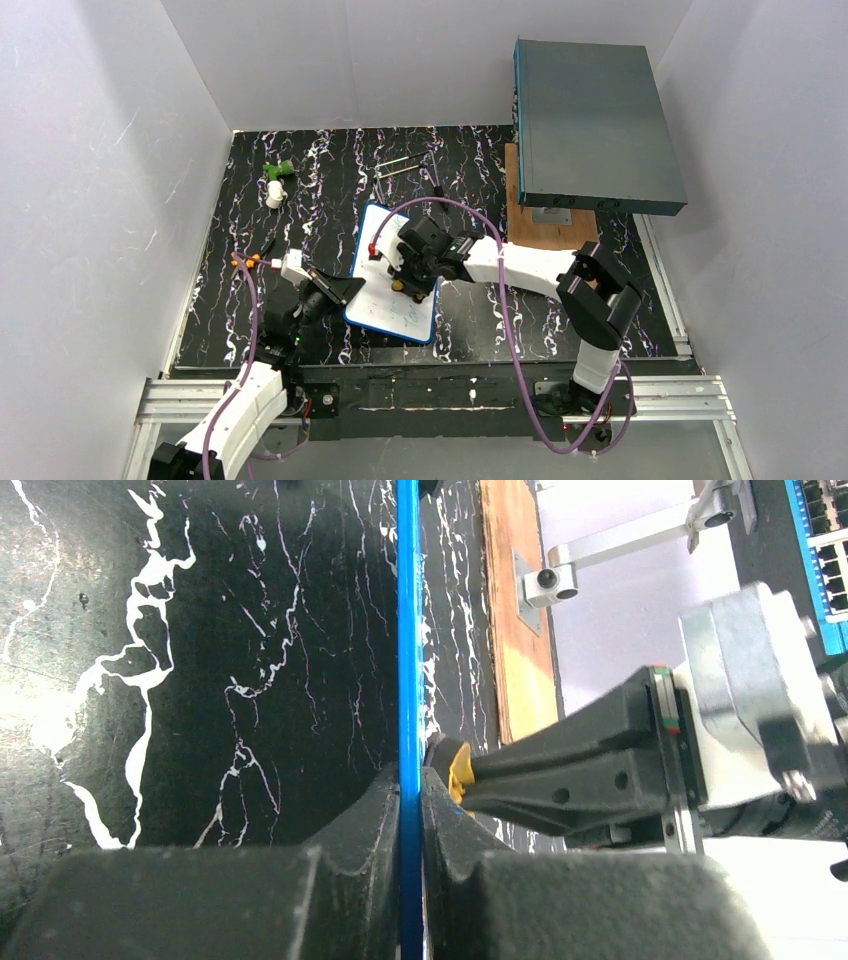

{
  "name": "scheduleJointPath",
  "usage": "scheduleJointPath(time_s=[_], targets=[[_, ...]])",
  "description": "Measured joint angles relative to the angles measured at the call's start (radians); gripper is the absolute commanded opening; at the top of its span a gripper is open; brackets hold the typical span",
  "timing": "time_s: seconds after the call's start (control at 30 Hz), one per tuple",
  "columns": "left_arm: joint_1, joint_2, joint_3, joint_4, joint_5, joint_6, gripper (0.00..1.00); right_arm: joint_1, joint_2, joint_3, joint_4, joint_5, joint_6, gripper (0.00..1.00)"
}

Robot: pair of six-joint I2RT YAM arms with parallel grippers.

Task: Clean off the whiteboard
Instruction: Erase the whiteboard at the center of the board.

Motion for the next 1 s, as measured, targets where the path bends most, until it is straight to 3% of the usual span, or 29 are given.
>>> scheduleJointPath(time_s=[0.37,0.83,1.0], targets=[[0.000,0.006,0.000,-0.009,0.010,-0.003,0.00,0.132,-0.022,0.000,-0.082,-0.114,-0.168,0.01],[0.000,0.013,0.000,0.011,0.023,-0.004,0.00,0.010,-0.009,-0.001,-0.079,-0.046,-0.130,0.01],[0.000,0.015,0.000,0.007,0.024,-0.001,0.00,0.022,-0.006,0.000,-0.092,-0.058,-0.172,0.01]])
